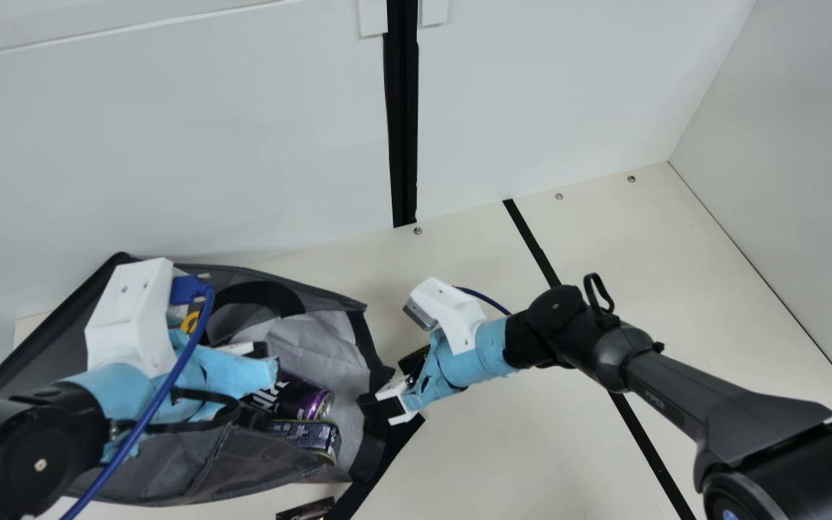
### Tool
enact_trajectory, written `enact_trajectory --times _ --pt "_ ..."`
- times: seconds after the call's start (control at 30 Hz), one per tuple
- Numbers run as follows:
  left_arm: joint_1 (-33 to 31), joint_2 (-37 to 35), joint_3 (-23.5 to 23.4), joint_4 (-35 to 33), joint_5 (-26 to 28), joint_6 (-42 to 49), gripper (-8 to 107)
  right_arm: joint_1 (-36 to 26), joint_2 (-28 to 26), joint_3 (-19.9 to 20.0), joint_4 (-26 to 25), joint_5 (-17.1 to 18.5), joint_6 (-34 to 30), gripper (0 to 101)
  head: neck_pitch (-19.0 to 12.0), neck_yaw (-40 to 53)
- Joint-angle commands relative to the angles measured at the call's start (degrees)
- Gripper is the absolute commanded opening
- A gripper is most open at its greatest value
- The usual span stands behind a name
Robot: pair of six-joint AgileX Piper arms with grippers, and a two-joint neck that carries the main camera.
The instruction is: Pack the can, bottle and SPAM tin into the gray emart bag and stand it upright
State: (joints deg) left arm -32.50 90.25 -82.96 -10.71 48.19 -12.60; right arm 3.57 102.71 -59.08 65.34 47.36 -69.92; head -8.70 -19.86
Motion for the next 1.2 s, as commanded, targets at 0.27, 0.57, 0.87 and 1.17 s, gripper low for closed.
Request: enact_trajectory --times 0.27,0.57,0.87,1.17 --pt "0.0 0.0 0.0 0.0 0.0 0.0 -8 2.8 4.3 -3.6 2.3 0.3 -0.5 95 -1.3 -0.1" --pt "0.0 0.0 0.0 0.0 0.0 0.0 -8 4.5 7.3 -6.2 3.4 0.7 -0.7 88 -1.3 -0.1" --pt "0.0 0.0 0.0 0.0 0.0 0.0 -8 4.8 8.6 -6.9 4.8 1.6 -1.2 28 -1.3 -0.1" --pt "0.0 0.0 0.0 0.0 0.0 0.0 -8 3.0 8.2 -5.3 7.8 4.1 -1.6 0 -1.3 -0.1"
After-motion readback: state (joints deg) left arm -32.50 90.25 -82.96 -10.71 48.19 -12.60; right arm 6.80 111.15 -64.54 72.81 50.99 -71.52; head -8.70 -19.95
